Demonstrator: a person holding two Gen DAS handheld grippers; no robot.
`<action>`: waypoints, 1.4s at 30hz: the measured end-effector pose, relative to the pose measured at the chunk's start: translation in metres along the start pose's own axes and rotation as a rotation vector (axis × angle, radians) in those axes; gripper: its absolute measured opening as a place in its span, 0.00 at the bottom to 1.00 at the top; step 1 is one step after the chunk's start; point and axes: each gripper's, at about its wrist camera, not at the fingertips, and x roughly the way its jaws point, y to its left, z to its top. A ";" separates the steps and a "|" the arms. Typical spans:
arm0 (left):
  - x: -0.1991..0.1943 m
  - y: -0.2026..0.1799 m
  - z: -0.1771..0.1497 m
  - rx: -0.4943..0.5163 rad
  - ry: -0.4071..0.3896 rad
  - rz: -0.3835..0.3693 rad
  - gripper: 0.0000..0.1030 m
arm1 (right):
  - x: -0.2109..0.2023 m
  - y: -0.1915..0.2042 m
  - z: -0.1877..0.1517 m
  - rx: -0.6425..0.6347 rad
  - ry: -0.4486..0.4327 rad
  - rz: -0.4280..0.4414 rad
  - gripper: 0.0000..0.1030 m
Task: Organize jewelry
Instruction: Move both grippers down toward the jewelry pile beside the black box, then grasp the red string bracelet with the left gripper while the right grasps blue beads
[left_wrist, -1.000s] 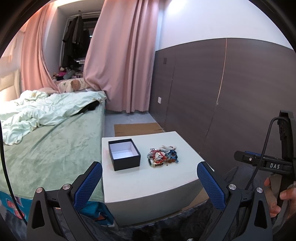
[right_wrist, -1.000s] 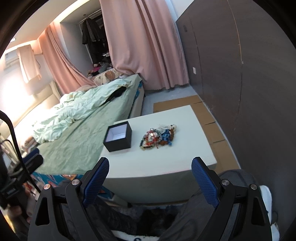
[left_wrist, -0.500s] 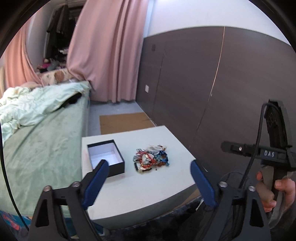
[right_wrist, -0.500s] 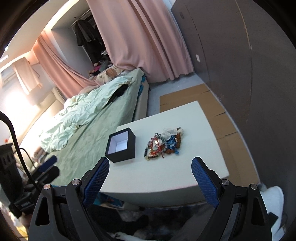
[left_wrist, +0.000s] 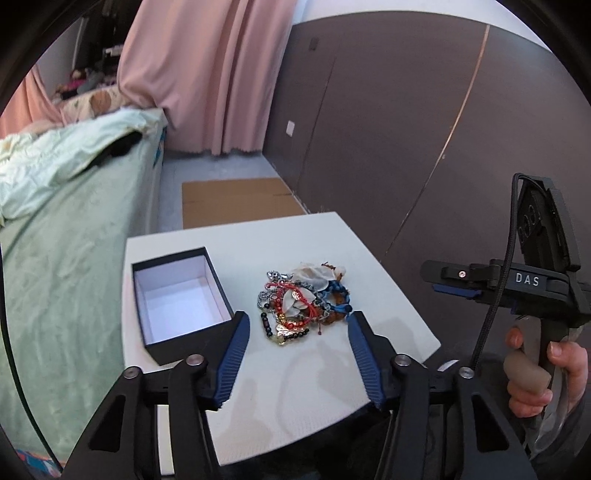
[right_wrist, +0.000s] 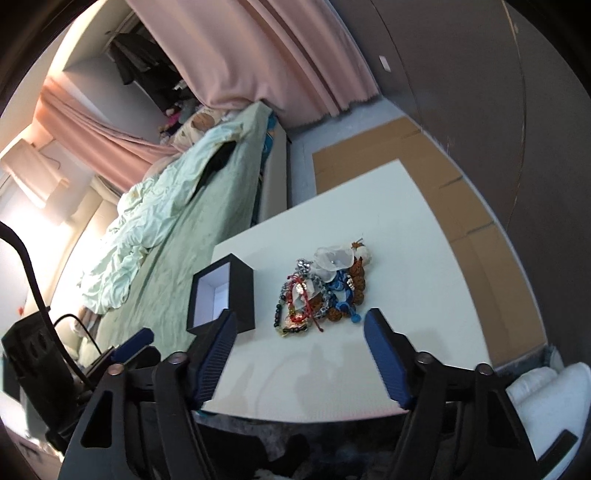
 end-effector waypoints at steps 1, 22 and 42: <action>0.007 0.001 0.001 -0.004 0.012 -0.005 0.50 | 0.007 -0.003 0.003 0.009 0.008 0.000 0.64; 0.134 0.001 0.014 -0.037 0.212 -0.096 0.23 | 0.062 -0.068 0.020 0.253 0.063 0.092 0.48; 0.165 0.003 0.008 -0.043 0.249 -0.062 0.02 | 0.081 -0.070 0.021 0.262 0.119 0.124 0.35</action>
